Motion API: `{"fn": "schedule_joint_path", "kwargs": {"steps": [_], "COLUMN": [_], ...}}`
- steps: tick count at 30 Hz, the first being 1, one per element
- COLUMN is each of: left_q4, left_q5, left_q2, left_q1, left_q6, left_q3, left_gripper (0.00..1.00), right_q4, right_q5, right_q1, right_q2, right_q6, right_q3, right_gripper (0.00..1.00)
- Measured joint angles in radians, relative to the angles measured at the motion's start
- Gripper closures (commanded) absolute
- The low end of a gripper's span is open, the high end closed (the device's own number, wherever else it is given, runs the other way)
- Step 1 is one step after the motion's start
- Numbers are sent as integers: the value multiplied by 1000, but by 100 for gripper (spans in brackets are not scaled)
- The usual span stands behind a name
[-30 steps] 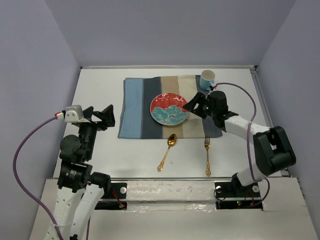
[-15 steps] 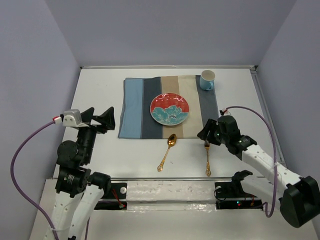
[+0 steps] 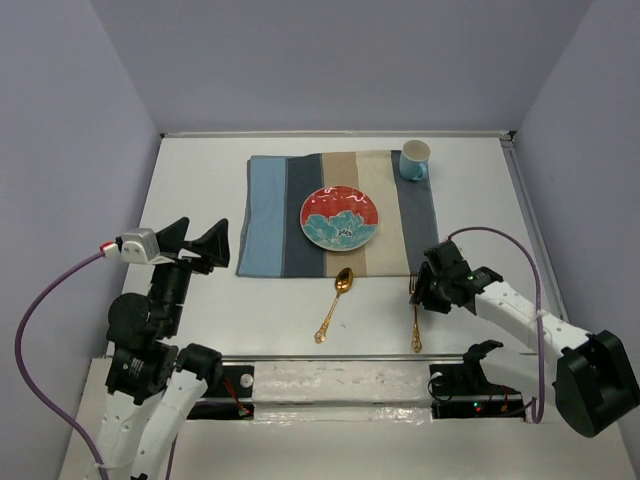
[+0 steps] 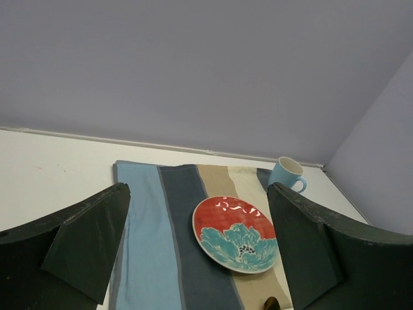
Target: Set the dinner table for one person
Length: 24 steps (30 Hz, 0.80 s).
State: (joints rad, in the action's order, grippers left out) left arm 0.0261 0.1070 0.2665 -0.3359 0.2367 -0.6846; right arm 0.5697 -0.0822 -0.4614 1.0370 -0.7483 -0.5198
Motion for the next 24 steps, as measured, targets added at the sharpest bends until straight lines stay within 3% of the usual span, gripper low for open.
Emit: {"fn": "schedule_joint_path", "kwargs": {"steps": [6, 14, 18, 24], "left_q4": [0, 0, 1, 1], "left_q5": [4, 12, 17, 20], "left_q2": [-19, -28, -29, -29], "left_q1": [-21, -43, -45, -49], "left_q6": [0, -1, -2, -2], "left_q3": [0, 0, 0, 0], "left_gripper": [1, 1, 1, 1], "right_q4": [37, 65, 77, 84], "right_q5": [-52, -107, -129, -147], "right_q1": [-69, -129, -136, -142], "right_q2": [109, 237, 261, 242], "right_q6": [-13, -19, -19, -20], "right_q3": [-35, -106, -122, -123], "right_gripper": [58, 77, 100, 100]}}
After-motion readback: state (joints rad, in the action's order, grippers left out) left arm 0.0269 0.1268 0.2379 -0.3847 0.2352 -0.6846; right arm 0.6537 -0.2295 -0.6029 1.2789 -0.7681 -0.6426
